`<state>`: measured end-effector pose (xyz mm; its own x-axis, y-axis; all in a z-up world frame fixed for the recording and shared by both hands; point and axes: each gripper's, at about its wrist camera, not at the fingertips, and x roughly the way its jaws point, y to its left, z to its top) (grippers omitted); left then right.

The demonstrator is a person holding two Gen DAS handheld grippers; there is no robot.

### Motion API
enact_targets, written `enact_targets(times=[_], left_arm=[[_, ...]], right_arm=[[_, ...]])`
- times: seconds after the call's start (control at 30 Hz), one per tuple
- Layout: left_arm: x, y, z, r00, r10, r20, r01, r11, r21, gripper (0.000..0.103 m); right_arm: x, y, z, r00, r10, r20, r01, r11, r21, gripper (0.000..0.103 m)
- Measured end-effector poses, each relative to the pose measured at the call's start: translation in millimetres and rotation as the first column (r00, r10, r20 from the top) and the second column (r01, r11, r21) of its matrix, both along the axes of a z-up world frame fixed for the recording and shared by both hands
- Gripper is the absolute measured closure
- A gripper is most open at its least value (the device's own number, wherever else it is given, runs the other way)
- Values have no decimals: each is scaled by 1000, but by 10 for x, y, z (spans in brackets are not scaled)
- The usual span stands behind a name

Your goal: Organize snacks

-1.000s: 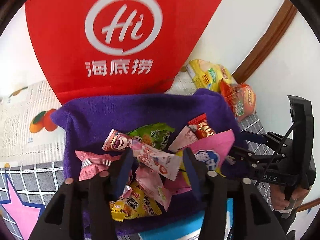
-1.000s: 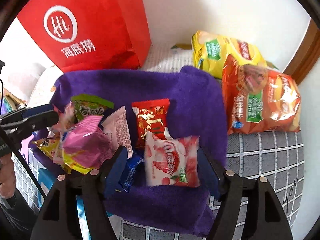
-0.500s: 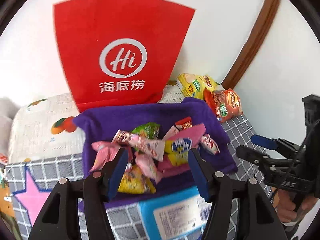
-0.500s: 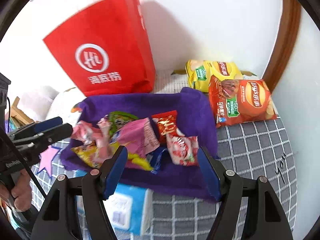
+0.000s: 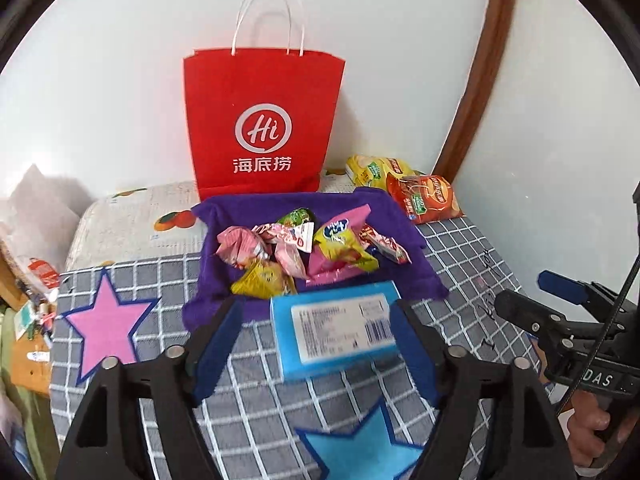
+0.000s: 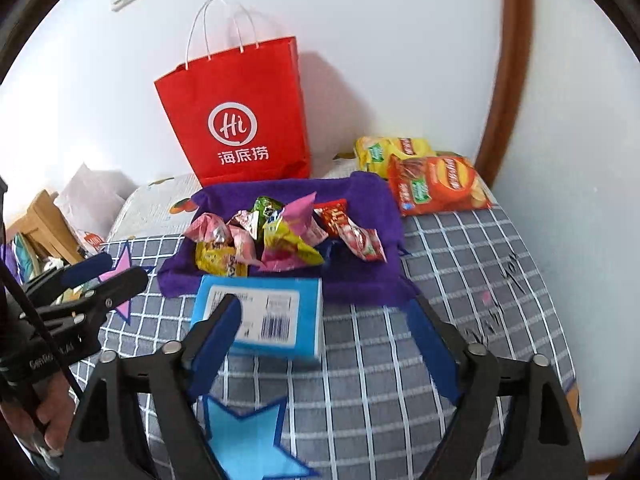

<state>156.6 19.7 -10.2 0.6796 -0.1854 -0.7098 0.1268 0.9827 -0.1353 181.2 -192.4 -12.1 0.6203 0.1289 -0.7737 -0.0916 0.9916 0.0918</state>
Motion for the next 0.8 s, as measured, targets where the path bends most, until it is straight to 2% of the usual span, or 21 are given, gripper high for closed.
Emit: enact_targets(times=[0.1, 0.17, 0.33, 0.63, 0.8], left_arm=[[-260, -71, 11, 1000, 11, 29, -11, 1000, 25, 10], [-417, -108, 8, 999, 9, 39, -10, 1000, 28, 7], [-762, -155, -2, 998, 34, 48, -36, 998, 43, 7], [-1289, -143, 46, 995, 78, 62, -78, 997, 6, 7], [-1505, -215, 159, 992, 71, 109, -73, 997, 21, 7]], right_arm=[[-263, -26, 18, 1000, -10, 25, 10, 1000, -17, 9], [-414, -44, 9, 999, -14, 34, 14, 1000, -13, 5], [-786, -43, 9, 999, -15, 51, 16, 1000, -25, 4], [-1385, -203, 63, 995, -42, 90, 42, 999, -5, 4], [-1618, -235, 165, 990, -49, 134, 51, 999, -14, 4]])
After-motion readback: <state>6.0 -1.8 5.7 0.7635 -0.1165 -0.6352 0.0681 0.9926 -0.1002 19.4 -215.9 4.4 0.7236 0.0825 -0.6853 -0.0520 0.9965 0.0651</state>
